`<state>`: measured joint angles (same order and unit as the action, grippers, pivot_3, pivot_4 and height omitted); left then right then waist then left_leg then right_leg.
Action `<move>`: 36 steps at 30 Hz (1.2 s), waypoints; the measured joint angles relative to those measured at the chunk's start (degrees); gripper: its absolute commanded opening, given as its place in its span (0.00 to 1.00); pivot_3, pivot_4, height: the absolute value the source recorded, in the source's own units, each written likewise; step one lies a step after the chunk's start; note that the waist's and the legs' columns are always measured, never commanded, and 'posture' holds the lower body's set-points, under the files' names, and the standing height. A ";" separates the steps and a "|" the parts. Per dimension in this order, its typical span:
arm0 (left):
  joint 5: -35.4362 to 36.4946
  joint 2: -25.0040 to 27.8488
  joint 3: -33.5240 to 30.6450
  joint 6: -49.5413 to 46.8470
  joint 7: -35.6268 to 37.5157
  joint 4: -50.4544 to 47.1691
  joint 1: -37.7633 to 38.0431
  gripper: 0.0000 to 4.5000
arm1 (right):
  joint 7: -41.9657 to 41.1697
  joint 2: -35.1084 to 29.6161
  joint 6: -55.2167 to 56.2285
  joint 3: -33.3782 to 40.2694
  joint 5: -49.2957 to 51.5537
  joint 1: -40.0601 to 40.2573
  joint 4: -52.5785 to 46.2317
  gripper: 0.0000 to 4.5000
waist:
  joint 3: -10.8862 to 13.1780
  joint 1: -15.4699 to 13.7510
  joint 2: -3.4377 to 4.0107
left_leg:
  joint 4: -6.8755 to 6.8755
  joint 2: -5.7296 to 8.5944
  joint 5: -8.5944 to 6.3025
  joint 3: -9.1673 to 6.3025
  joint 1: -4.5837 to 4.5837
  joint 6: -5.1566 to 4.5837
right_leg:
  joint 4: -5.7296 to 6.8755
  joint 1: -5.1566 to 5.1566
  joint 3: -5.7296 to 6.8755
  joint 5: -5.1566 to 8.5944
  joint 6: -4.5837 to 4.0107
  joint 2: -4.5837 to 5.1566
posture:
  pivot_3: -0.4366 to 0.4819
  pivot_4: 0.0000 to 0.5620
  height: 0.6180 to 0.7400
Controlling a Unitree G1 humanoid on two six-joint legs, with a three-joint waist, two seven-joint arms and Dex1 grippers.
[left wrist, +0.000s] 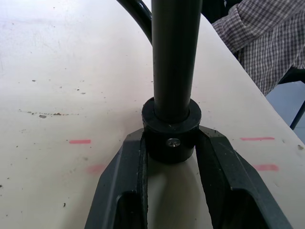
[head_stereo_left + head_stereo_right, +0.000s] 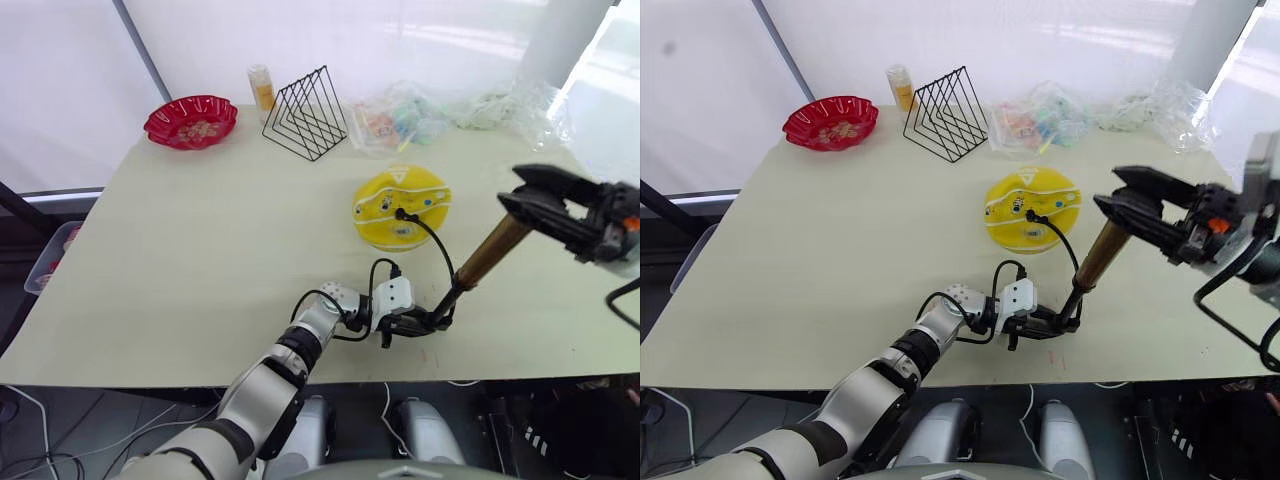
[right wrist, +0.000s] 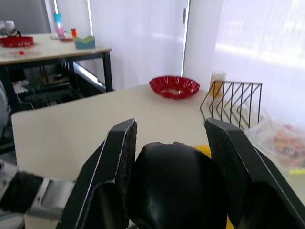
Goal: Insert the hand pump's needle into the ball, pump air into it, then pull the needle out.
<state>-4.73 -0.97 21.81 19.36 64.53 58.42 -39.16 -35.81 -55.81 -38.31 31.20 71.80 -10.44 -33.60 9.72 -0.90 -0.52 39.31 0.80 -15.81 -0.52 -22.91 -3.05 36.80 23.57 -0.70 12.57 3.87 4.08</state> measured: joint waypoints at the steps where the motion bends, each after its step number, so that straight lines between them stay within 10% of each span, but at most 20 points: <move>1: 0.02 -0.04 0.00 0.01 0.21 0.00 0.05 0.22 | 0.41 -0.23 -0.49 0.00 0.56 -0.20 0.08 0.39 | 0.00 0.00 0.00 | 0.00 0.00 0.00 0.01 -0.02 0.00 | 0.00 0.01 -0.01 0.00 0.00 0.01 | 0.48 0.27 0.97; 9: -0.02 0.00 0.05 0.05 0.78 0.01 0.55 0.22 | 1.15 -0.51 -2.25 0.40 1.40 -0.22 -0.04 0.39 | -0.03 0.02 -0.01 | 0.00 0.00 -0.04 0.03 -0.01 -0.07 | -0.01 0.00 0.00 0.00 0.00 0.04 | 0.48 0.27 0.97; 21: -1.56 0.49 0.17 0.14 -1.28 1.60 1.50 0.22 | -7.92 12.81 17.55 -13.21 -25.10 16.31 0.17 0.39 | -1.86 0.27 -1.38 | -0.14 -0.22 -0.08 -0.06 1.07 -0.06 | -0.15 -0.97 0.18 0.22 -0.28 -0.04 | 0.48 0.27 0.97; 36: -1.57 0.36 -0.04 -0.10 -1.17 1.86 1.96 0.22 | -11.53 21.34 36.44 -25.38 -42.35 18.66 13.76 0.39 | -2.43 0.11 -1.64 | -0.21 -0.32 -0.09 -0.34 1.06 -0.04 | -0.20 -1.00 0.60 0.32 -0.49 -0.01 | 0.48 0.27 0.97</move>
<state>-6.29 -0.61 21.77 19.26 63.36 60.29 -37.20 -47.34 -34.47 -1.87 5.81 29.45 8.22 -19.84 7.29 -0.79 -2.17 39.10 0.48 -15.90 -0.86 -21.85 -3.09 36.59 22.57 -0.11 12.89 3.39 4.07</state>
